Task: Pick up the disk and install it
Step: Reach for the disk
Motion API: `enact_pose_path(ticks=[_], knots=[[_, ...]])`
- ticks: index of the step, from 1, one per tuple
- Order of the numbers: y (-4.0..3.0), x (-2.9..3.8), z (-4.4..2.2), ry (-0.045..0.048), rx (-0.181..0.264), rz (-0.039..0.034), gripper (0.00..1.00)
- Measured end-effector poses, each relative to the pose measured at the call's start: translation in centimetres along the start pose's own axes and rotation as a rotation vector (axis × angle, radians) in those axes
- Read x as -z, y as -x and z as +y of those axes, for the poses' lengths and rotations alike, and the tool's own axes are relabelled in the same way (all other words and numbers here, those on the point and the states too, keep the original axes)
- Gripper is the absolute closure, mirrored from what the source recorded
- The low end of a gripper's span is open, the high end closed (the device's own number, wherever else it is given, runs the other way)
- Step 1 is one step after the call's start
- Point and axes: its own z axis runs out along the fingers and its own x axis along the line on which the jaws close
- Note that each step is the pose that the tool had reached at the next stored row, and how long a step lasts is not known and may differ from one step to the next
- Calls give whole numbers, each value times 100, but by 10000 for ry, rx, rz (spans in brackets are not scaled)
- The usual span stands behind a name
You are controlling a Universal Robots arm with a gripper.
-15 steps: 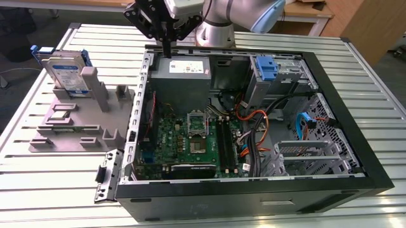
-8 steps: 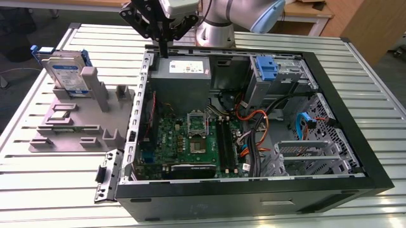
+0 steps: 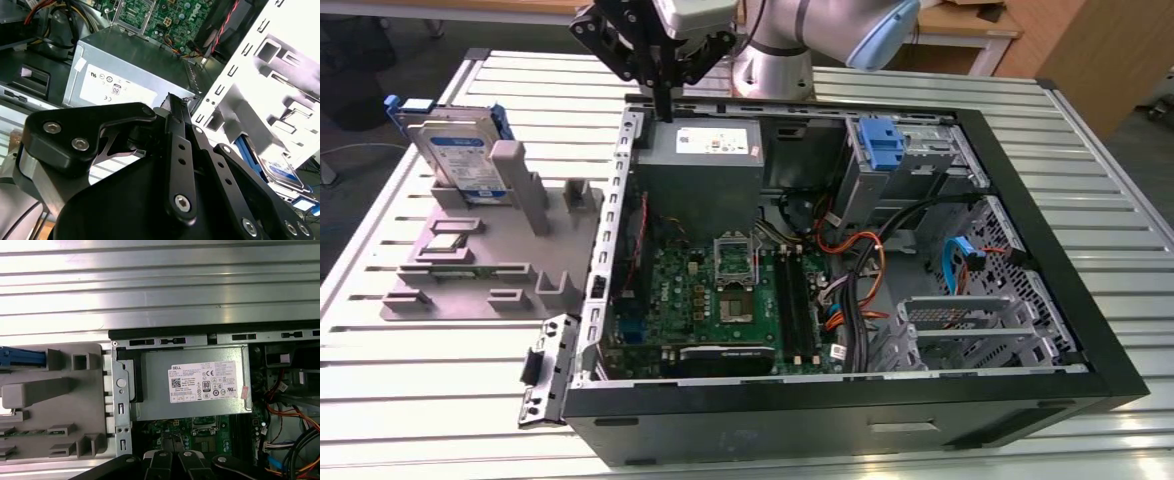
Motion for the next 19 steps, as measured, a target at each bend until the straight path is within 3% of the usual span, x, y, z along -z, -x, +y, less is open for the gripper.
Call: enact_pose_path(ticks=[19], knots=[[-192, 5, -14, 1, 2, -15, 90]])
